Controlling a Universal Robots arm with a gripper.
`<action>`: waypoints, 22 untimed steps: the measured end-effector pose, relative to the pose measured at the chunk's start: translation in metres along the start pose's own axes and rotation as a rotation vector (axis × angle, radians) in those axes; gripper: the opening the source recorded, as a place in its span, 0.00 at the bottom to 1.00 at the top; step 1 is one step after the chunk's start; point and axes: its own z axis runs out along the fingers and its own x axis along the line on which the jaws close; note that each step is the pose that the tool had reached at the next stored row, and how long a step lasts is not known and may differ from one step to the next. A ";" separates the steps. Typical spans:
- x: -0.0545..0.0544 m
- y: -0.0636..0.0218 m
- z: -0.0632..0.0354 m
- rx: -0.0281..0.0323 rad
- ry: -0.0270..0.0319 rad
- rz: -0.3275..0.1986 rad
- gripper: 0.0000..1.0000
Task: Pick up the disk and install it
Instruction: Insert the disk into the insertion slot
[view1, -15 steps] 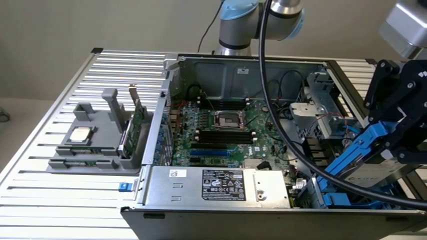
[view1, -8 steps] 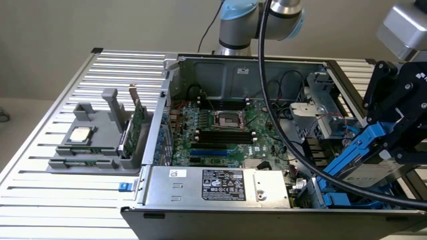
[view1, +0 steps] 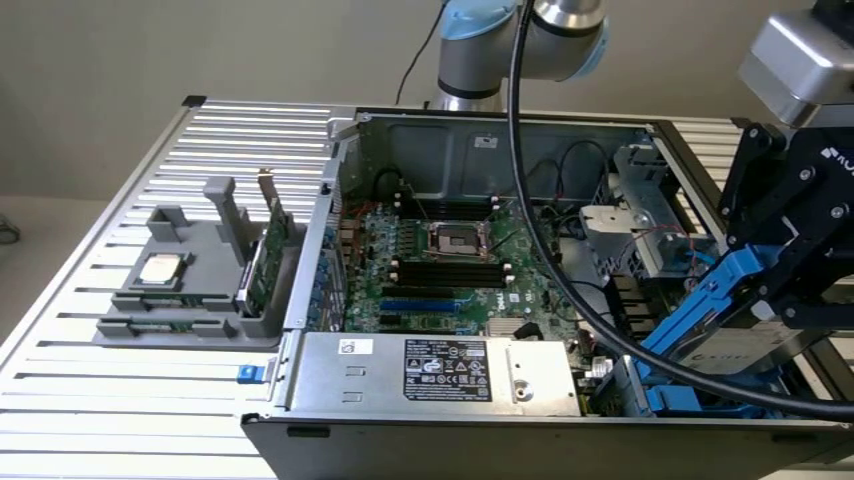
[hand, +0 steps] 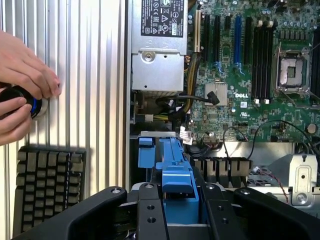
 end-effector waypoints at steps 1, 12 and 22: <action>0.000 0.0000 0.0000 0.0008 0.0002 0.000 0.33; 0.000 0.0001 0.0003 0.0100 0.0002 -0.001 0.33; 0.000 0.0002 0.0006 0.0219 0.0004 -0.001 0.33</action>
